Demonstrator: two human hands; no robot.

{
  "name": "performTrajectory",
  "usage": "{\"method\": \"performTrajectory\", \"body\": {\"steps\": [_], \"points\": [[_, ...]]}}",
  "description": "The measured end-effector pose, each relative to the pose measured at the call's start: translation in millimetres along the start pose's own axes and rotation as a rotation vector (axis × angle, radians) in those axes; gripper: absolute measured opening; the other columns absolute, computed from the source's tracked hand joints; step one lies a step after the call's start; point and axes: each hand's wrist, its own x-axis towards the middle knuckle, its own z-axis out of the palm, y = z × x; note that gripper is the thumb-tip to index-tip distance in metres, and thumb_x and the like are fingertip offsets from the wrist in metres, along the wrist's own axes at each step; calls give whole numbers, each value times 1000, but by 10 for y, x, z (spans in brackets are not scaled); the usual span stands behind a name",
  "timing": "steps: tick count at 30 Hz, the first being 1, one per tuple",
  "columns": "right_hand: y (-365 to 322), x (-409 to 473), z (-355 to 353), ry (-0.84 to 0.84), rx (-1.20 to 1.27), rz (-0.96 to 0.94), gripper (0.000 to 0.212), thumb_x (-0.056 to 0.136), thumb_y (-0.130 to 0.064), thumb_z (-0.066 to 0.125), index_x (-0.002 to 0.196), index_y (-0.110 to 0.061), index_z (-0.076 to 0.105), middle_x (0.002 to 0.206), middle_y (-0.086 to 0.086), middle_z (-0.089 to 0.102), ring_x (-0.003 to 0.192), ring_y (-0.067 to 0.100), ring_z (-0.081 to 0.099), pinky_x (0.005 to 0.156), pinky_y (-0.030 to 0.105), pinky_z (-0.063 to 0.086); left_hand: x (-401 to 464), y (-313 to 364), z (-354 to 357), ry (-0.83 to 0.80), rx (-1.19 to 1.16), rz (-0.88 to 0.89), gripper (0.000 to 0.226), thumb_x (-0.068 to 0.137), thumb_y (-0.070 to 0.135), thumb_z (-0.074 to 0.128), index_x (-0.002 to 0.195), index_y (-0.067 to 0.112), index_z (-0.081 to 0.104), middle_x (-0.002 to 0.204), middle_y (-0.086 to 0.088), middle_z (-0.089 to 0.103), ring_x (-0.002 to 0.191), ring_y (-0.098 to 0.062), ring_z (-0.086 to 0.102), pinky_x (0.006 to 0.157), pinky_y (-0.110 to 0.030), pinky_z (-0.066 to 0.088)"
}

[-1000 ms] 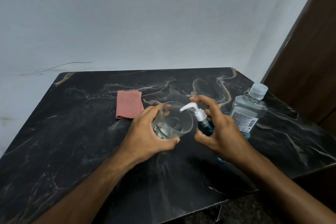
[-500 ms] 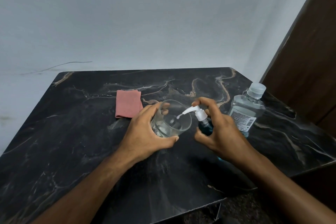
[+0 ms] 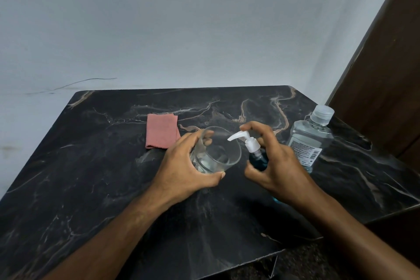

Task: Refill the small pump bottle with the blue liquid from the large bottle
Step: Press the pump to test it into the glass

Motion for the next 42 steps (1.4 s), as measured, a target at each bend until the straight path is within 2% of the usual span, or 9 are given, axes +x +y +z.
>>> {"method": "performTrajectory", "body": {"steps": [7,12,18,22,26,32,37,40,42], "points": [[34,-16,30,14,-11,3,64,75,-35,59,124,-60,28,81,-26,56,59,2,55,51,7,38,3,-7,2,1,-16,-17,82,54,36,90,130,38,59,122,14,67,120,2,62,96,-29,57],[84,-30,34,25,19,7,72,74,-30,61,135,-55,32,79,-15,57,56,6,53,52,8,39,1,8,3,9,-22,-15,82,54,34,90,130,36,60,122,16,66,118,7,61,96,-26,57],[70,-33,34,19,-18,-4,66,75,-34,60,128,-60,30,83,-24,56,61,2,56,53,6,38,4,13,0,0,-8,-19,84,53,38,89,132,36,59,123,15,66,120,4,61,98,-32,57],[68,-34,43,21,9,1,71,75,-33,60,135,-57,31,83,-24,57,61,4,57,55,5,39,0,13,1,6,-11,-25,85,53,38,89,133,34,59,124,15,65,119,6,61,99,-30,56],[53,-46,53,19,-14,4,65,75,-38,58,127,-62,28,87,-24,58,62,2,57,54,8,40,5,15,-2,-1,-7,-23,85,53,40,88,133,35,59,123,15,65,119,5,61,99,-30,56],[66,-34,38,26,15,8,66,76,-34,60,130,-57,31,85,-30,57,65,0,59,56,4,39,6,10,2,0,-19,-21,85,53,39,88,132,33,59,124,14,66,119,5,61,98,-30,57],[74,-57,43,49,25,27,68,76,-29,61,133,-55,34,80,-22,56,60,4,54,55,5,38,9,3,7,2,-33,-29,85,53,37,88,133,31,60,125,13,65,120,2,62,99,-35,56],[58,-84,43,61,88,16,75,78,-18,65,141,-49,36,79,-20,57,56,3,52,55,5,38,2,-8,5,9,-39,-46,85,52,40,89,131,33,60,124,15,67,120,2,63,101,-31,55],[41,-85,36,101,147,29,80,81,-11,68,143,-49,36,80,-14,59,55,7,53,52,13,44,6,-8,1,22,-34,-59,85,51,43,91,130,35,60,120,17,70,118,3,63,101,-26,53]]}}
